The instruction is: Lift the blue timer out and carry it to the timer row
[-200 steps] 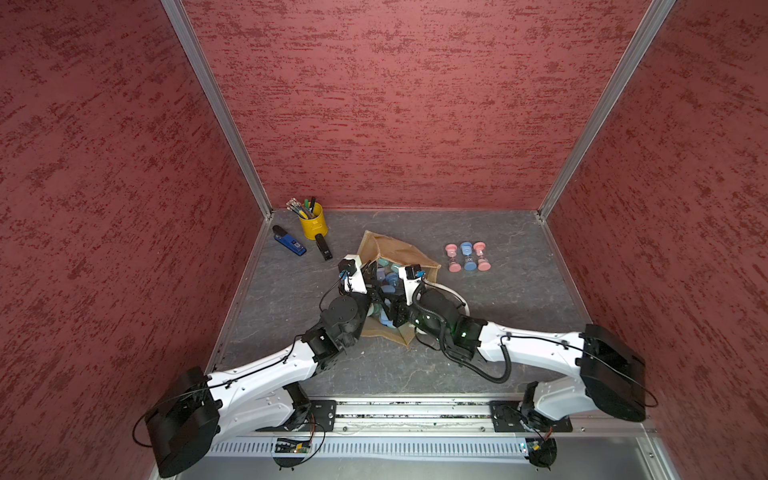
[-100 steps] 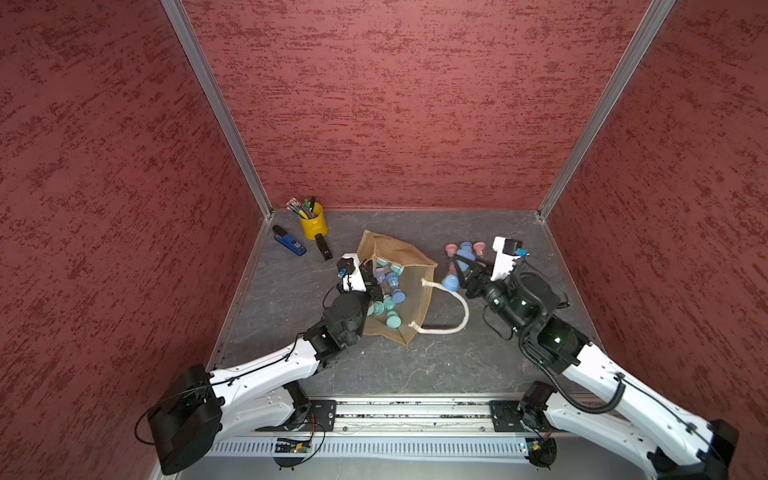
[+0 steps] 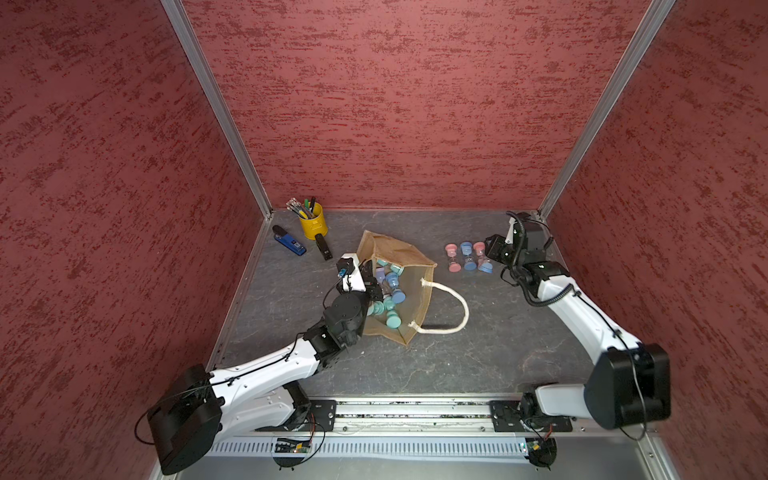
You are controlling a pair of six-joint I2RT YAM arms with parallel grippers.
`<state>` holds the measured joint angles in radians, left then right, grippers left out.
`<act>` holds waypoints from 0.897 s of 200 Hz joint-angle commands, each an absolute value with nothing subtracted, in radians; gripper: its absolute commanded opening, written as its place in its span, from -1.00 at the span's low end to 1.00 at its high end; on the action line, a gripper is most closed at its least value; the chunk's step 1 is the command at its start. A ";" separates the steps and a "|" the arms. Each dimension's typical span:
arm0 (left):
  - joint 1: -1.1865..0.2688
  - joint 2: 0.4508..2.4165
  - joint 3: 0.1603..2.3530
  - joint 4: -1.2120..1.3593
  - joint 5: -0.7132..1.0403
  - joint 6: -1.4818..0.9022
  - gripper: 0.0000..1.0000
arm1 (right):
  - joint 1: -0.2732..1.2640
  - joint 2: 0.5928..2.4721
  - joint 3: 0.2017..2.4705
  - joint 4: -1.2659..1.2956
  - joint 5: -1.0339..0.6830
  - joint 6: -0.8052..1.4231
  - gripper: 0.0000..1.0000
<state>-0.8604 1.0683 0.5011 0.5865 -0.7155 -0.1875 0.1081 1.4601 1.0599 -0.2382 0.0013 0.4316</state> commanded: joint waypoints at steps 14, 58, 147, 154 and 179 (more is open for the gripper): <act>-0.859 1.073 0.497 0.501 -0.738 -0.192 -1.00 | 0.040 1.636 1.176 -0.257 0.071 0.368 -0.47; -0.859 1.061 0.497 0.500 -0.732 -0.188 -1.00 | -0.019 1.832 1.319 -0.349 0.153 0.287 -0.44; -0.857 1.072 0.497 0.510 -0.729 -0.180 -1.00 | -0.033 2.138 1.577 -0.415 0.126 0.189 -0.24; -0.857 1.074 0.497 0.511 -0.729 -0.179 -1.00 | -0.032 2.148 1.589 -0.416 0.114 0.189 -0.19; -0.857 1.081 0.497 0.516 -0.723 -0.179 -1.00 | -0.032 2.148 1.599 -0.405 0.065 0.195 0.08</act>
<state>-0.8604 1.0626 0.5014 0.5766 -0.7120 -0.1867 -0.0307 2.1471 1.5738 -0.3969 0.1165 0.2108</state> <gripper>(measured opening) 0.100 0.491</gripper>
